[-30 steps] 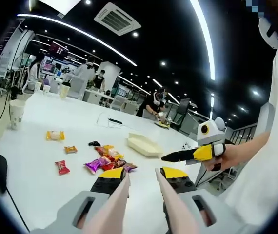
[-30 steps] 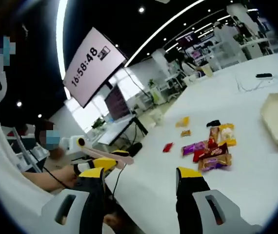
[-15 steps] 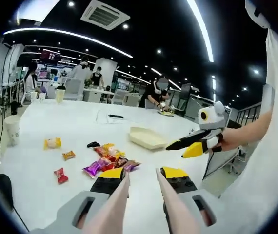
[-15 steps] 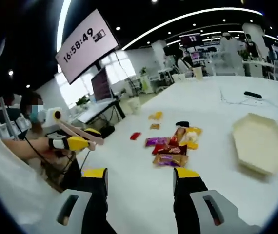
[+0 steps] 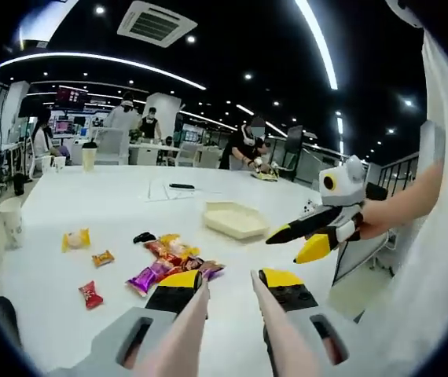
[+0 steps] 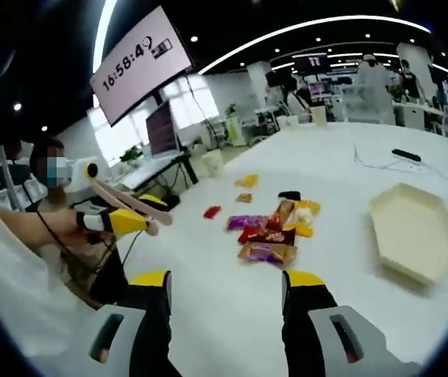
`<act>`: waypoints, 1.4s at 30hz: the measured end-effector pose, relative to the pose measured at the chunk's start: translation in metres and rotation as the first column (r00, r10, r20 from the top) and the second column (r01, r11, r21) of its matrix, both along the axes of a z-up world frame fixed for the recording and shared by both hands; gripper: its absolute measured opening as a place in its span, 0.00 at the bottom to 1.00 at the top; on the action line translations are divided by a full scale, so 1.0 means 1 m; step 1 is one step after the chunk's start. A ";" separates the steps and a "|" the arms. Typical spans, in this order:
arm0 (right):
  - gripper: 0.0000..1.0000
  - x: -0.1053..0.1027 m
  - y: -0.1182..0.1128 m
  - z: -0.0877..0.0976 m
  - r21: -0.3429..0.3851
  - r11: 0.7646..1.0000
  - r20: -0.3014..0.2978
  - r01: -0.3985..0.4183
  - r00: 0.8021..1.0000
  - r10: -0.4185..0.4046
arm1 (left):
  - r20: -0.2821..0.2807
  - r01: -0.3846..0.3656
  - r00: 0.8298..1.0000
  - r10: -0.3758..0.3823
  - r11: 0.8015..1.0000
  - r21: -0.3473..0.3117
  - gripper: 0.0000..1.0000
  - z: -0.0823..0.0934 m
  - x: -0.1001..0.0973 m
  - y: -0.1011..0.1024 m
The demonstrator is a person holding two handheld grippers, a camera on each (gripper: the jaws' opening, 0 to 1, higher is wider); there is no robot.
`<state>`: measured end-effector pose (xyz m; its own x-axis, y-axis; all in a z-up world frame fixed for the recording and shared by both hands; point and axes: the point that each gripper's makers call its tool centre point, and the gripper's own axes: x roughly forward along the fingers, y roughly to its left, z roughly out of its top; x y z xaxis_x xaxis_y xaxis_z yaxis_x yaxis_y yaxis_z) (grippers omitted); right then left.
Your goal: Place the target food into the container with the food tongs after gripping and lifting it, then release it inside without dropping or visibly crushing the food.
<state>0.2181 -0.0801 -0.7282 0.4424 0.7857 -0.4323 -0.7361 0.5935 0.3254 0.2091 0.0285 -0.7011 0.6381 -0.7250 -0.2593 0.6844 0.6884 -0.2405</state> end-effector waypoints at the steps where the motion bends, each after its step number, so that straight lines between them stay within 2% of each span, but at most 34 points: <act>1: 0.57 -0.001 0.001 0.000 0.000 1.000 -0.001 -0.001 1.000 0.001 | 0.006 0.003 1.000 -0.003 1.000 0.007 0.28 0.000 0.001 0.001; 5: 0.59 -0.003 0.002 -0.005 -0.029 0.999 0.001 -0.014 1.000 0.014 | 0.009 0.012 1.000 -0.012 1.000 0.015 0.28 0.000 0.005 0.002; 8: 0.60 0.000 -0.002 -0.001 -0.028 1.000 0.010 0.014 1.000 -0.013 | 0.020 0.034 0.999 -0.034 0.999 0.036 0.28 -0.001 0.007 0.001; 10: 0.60 0.001 -0.003 0.001 -0.020 1.000 0.016 0.024 1.000 -0.023 | 0.030 0.067 0.997 -0.070 0.993 0.098 0.28 -0.008 0.007 0.001; 11: 0.61 0.001 -0.004 0.002 -0.016 0.999 0.017 0.032 0.999 -0.032 | 0.028 0.072 0.997 -0.075 0.992 0.103 0.28 -0.010 0.007 -0.001; 18: 0.60 -0.013 -0.007 -0.005 -0.045 0.999 -0.011 0.031 0.999 -0.031 | 0.045 0.068 0.996 -0.073 0.993 0.101 0.28 -0.010 0.012 -0.002; 22: 0.60 -0.013 -0.012 -0.010 -0.066 0.997 -0.018 0.048 0.999 -0.049 | 0.042 0.075 0.996 -0.079 0.993 0.095 0.28 -0.014 0.016 -0.008; 28: 0.58 -0.013 -0.014 -0.011 -0.050 0.995 -0.046 0.084 0.995 -0.086 | 0.034 0.078 0.996 -0.082 0.992 0.095 0.28 -0.016 0.020 -0.011; 31: 0.58 -0.011 -0.016 -0.011 -0.072 0.995 -0.032 0.075 0.996 -0.078 | 0.034 0.072 0.997 -0.075 0.994 0.082 0.28 -0.016 0.020 -0.012; 36: 0.58 -0.004 -0.022 -0.005 -0.043 0.991 -0.031 0.128 0.991 -0.130 | 0.026 0.081 0.996 -0.084 0.993 0.089 0.28 -0.022 0.021 -0.015; 40: 0.57 -0.007 -0.020 -0.005 -0.056 0.992 -0.044 0.114 0.992 -0.117 | 0.029 0.074 0.997 -0.077 0.992 0.100 0.28 -0.023 0.024 -0.013; 42: 0.57 -0.008 -0.019 -0.004 -0.077 0.993 -0.023 0.093 0.995 -0.095 | 0.037 0.069 0.997 -0.073 0.993 0.098 0.28 -0.023 0.027 -0.013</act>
